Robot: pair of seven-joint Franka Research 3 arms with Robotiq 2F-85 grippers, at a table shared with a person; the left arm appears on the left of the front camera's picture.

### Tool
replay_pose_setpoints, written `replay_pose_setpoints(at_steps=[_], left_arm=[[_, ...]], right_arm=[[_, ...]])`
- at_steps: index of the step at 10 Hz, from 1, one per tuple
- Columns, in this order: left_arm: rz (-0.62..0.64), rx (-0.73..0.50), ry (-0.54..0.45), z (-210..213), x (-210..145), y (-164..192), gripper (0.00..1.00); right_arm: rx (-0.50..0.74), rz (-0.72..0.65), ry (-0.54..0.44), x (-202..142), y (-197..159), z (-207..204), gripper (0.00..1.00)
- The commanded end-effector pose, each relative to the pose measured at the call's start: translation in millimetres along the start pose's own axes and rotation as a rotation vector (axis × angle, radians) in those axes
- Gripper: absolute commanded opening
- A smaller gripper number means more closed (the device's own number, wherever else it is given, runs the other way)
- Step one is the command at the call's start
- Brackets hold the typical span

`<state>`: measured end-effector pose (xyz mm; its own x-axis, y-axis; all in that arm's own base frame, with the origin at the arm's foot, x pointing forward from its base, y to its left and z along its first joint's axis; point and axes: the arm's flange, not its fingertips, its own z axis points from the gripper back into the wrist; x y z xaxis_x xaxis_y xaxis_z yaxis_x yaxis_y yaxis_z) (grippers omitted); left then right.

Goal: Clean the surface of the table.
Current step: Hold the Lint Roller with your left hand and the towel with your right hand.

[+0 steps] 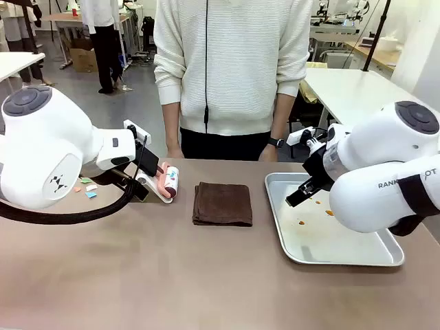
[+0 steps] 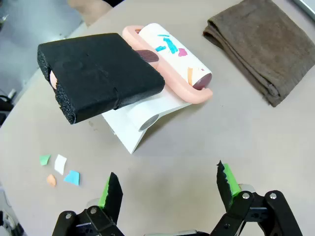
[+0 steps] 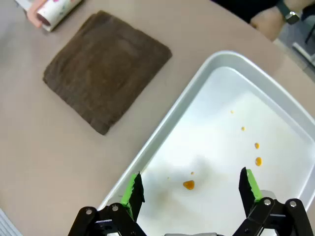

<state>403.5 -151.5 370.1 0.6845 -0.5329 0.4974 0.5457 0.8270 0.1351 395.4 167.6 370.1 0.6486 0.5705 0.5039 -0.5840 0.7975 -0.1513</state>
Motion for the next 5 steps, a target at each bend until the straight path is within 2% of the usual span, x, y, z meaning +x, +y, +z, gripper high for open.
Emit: replay_pose_setpoints(at_steps=[1, 5], left_arm=[[0.0, 0.0, 0.0, 0.1, 0.0, 0.0, 1.0], [0.0, 0.0, 0.0, 0.1, 0.0, 0.0, 1.0]], right_arm=[[0.0, 0.0, 0.0, 0.0, 0.0, 0.1, 1.0], [0.0, 0.0, 0.0, 0.0, 0.0, 0.1, 1.0]])
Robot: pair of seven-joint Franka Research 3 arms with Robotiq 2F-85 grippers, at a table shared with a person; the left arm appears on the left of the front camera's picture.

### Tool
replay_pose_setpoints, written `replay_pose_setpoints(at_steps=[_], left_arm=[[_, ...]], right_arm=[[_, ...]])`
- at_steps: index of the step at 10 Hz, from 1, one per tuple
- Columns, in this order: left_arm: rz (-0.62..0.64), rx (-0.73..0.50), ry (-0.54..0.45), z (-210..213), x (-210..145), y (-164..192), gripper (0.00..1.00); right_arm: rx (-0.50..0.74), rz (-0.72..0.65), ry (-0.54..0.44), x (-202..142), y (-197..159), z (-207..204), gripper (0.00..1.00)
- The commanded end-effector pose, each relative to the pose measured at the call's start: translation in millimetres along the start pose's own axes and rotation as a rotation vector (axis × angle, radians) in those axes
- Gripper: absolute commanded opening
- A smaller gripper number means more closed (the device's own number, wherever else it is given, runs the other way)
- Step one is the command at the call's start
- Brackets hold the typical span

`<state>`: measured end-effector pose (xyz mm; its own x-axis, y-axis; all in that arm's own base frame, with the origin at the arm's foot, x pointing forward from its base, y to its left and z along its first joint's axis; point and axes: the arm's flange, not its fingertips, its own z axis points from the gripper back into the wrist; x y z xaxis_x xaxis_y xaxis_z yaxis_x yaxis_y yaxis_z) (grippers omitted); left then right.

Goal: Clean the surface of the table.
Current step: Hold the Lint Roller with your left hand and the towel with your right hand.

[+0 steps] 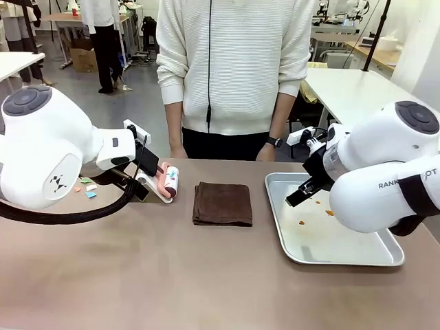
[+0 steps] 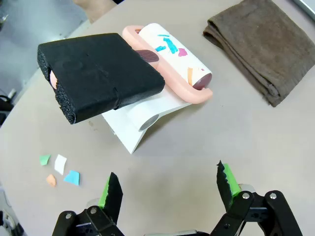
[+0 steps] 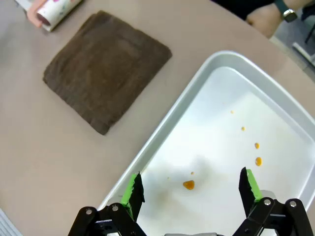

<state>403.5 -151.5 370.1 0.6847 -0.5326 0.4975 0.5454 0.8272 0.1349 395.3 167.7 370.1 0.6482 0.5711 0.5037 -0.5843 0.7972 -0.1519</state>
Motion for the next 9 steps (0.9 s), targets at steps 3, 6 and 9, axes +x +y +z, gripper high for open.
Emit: replay_pose_setpoints(at_steps=[3, 6, 9], left_arm=[[0.0, 0.0, 0.0, 0.1, 0.0, -0.1, 1.0], [0.0, 0.0, 0.0, 0.1, 0.0, -0.1, 1.0], [0.0, 0.0, 0.0, 0.1, 0.0, -0.1, 1.0]], right_arm=[[0.0, -0.001, 0.0, 0.0, -0.1, 0.1, 1.0], [0.0, -0.001, 0.0, 0.0, -0.1, 0.1, 1.0], [0.0, -0.001, 0.0, 0.0, -0.1, 0.1, 1.0]])
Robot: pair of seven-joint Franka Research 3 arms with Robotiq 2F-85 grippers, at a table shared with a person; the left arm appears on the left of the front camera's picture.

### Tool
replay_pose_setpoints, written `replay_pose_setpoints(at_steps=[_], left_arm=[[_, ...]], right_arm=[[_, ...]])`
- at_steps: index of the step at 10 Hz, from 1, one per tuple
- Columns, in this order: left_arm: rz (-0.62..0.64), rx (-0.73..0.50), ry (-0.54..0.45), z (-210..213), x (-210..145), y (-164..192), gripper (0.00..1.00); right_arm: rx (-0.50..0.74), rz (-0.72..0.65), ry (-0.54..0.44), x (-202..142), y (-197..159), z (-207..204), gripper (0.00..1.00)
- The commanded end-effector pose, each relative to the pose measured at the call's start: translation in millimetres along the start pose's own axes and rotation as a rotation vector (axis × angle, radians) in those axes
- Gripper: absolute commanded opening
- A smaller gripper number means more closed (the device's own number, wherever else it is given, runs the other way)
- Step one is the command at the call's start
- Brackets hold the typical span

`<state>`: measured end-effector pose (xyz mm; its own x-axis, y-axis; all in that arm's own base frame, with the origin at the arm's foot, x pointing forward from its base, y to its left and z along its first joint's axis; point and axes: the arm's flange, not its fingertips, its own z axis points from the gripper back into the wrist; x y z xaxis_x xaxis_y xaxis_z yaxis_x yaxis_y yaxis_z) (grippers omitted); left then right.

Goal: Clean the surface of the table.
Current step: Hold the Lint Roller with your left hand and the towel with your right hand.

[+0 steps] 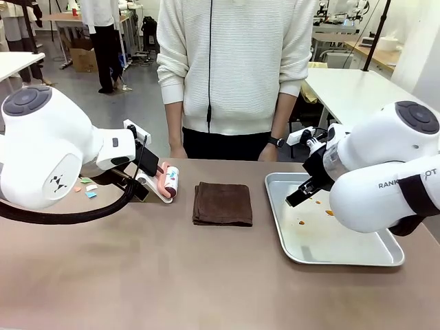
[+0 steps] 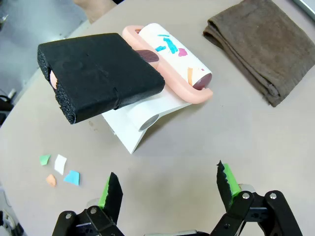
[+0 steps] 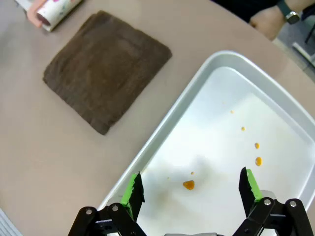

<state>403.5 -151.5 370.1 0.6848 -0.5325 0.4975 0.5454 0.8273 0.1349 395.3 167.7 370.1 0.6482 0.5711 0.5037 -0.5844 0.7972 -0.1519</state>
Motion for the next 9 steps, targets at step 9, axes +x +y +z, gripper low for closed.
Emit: replay_pose_setpoints(at_steps=[9], left_arm=[[0.475, -0.333, 0.126, 127, -30, 63, 1.0]], right_arm=[[0.437, -0.535, 0.062, -58, -41, 130, 1.0]])
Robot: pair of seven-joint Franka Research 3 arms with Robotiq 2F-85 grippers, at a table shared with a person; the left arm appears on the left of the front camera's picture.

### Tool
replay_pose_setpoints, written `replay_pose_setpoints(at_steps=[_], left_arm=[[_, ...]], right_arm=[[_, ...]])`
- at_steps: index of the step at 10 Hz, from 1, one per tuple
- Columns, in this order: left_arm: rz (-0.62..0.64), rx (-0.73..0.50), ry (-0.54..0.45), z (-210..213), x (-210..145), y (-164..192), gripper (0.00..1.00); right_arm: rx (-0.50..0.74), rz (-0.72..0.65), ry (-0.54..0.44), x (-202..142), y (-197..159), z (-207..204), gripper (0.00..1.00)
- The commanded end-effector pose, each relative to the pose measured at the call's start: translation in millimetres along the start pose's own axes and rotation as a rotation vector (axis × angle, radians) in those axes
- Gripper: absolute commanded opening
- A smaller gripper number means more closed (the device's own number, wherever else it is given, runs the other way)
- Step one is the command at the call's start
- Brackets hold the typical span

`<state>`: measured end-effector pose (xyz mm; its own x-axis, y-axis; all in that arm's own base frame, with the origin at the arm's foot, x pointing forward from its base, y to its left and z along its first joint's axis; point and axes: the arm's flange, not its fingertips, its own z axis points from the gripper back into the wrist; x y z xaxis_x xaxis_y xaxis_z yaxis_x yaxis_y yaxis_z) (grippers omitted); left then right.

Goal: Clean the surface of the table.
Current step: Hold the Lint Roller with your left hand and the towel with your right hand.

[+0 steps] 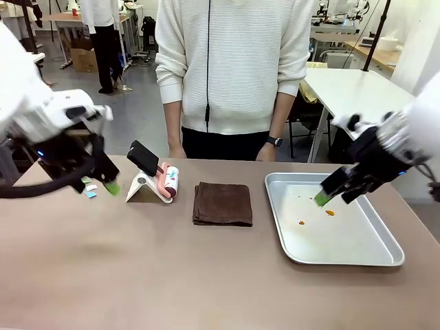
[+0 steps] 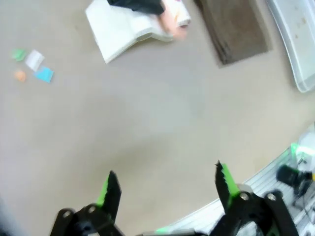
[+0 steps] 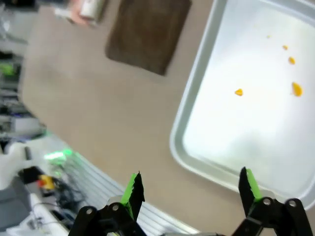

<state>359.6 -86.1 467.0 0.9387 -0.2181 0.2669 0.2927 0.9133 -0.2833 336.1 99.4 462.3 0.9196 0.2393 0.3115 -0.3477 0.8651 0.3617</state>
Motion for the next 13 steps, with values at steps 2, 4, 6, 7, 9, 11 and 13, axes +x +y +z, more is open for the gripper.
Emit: replay_pose_setpoints(at_steps=[2, 4, 6, 7, 9, 11, 13], left_arm=[[0.141, -0.23, -0.211, 50, -31, 67, 1.0], [0.295, -0.292, -0.32, 73, -59, 119, 1.0], [0.473, -0.391, -0.444, 89, -101, 190, 1.0], [0.586, -0.415, -0.467, 82, -112, 206, 1.0], [0.736, -0.458, -0.489, 59, -138, 231, 1.0], [0.858, -0.51, -0.584, 47, -171, 245, 1.0], [0.942, -0.493, -0.609, 41, -181, 239, 1.0]], right_arm=[[0.257, -0.215, -0.209, -60, -49, 36, 1.0], [0.34, -0.357, -0.355, -99, -87, 66, 1.0], [0.383, -0.489, -0.458, -139, -142, 85, 1.0], [0.422, -0.566, -0.485, -154, -174, 85, 1.0], [0.49, -0.681, -0.517, -181, -228, 79, 1.0], [0.531, -0.758, -0.57, -208, -269, 69, 1.0], [0.566, -0.834, -0.587, -221, -292, 55, 1.0]])
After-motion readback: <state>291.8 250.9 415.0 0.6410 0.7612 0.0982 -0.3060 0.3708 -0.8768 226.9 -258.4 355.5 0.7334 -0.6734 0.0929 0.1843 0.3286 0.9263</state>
